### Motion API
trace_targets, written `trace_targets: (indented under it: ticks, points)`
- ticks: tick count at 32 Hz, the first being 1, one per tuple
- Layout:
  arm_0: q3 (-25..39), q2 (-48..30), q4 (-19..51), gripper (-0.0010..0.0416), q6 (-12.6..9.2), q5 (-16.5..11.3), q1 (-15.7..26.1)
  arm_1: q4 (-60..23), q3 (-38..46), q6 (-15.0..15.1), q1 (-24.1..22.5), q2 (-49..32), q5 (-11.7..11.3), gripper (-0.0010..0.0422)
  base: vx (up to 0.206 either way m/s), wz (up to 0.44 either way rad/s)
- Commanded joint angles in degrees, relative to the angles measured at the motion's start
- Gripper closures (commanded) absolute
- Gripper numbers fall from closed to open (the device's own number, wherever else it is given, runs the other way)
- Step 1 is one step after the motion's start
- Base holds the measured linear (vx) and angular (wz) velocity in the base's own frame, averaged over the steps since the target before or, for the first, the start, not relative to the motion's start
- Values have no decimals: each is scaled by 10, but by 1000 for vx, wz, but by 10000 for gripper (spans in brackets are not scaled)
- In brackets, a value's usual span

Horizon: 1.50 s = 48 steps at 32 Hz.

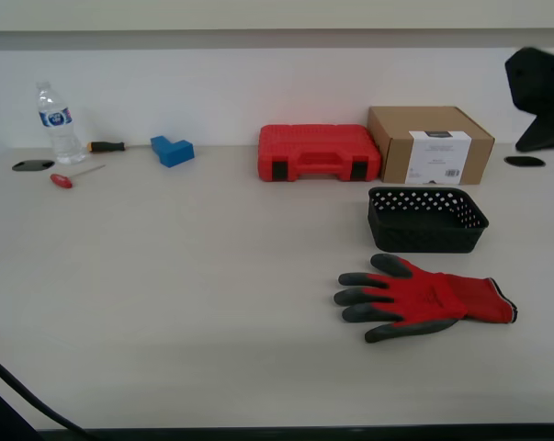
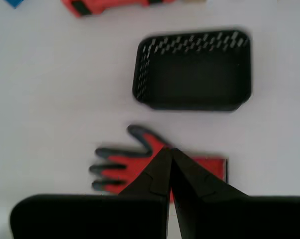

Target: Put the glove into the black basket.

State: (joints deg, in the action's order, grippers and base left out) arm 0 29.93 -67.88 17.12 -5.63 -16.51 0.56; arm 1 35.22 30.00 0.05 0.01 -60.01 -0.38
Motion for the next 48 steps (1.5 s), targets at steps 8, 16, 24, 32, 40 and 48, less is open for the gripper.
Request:
trace_targets:
  ticks: [8, 16, 24, 32, 40, 48]
  points:
    - [-1, -247, -82, 405, 28, -15, 41, 2, 0, 0, 0, 0, 0, 412, 0, 0]
    - [65, -362, -134, 405, 36, -10, 43, 2, 0, 0, 0, 0, 0, 412, 0, 0]
    - [153, -504, -65, 405, 64, -8, 47, 1, 0, 0, 0, 0, -1, 412, 0, 0]
    - [205, -594, -43, 377, 78, -68, 71, 0, 0, 0, 0, 0, 0, 412, 0, 0]
    - [249, -594, -11, 298, 73, -52, 85, 0, 0, 0, 0, 0, -1, 412, 0, 0]
    - [305, -594, 63, 212, 85, 26, 97, 0, 0, 0, 0, 0, -1, 412, 0, 0]
